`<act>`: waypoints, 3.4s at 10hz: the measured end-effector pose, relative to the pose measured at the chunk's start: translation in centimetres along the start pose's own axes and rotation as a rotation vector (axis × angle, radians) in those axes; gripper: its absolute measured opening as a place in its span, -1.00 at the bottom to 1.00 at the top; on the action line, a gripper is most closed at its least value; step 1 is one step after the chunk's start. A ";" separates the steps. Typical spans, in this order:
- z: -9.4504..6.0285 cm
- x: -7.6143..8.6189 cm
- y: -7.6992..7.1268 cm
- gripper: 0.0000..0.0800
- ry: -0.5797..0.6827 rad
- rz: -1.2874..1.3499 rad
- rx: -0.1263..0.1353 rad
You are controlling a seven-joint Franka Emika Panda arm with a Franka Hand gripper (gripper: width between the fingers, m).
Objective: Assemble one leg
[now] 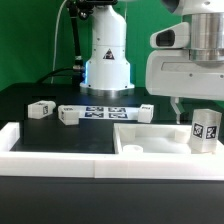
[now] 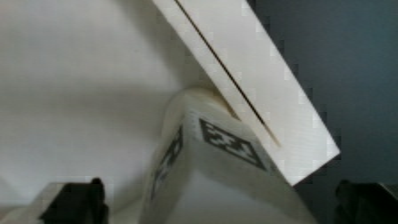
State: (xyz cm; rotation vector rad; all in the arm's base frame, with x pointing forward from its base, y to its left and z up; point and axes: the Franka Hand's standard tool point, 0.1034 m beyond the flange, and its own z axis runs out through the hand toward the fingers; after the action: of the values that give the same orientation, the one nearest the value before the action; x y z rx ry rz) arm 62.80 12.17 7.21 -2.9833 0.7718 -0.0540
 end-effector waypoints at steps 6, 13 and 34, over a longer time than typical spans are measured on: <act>-0.4 0.7 0.2 0.62 0.014 -0.572 -0.048; -0.2 0.6 0.4 -0.27 0.007 -0.676 -0.049; 0.1 -0.1 0.2 0.62 0.029 0.141 -0.029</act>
Offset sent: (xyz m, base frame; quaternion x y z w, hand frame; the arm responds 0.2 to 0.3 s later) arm 0.0017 -0.0092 0.0005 -0.0070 -0.0086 -0.2751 0.9613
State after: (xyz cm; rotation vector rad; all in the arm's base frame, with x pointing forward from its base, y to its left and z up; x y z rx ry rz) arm 62.65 12.02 7.08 -2.9513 0.9923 -0.0804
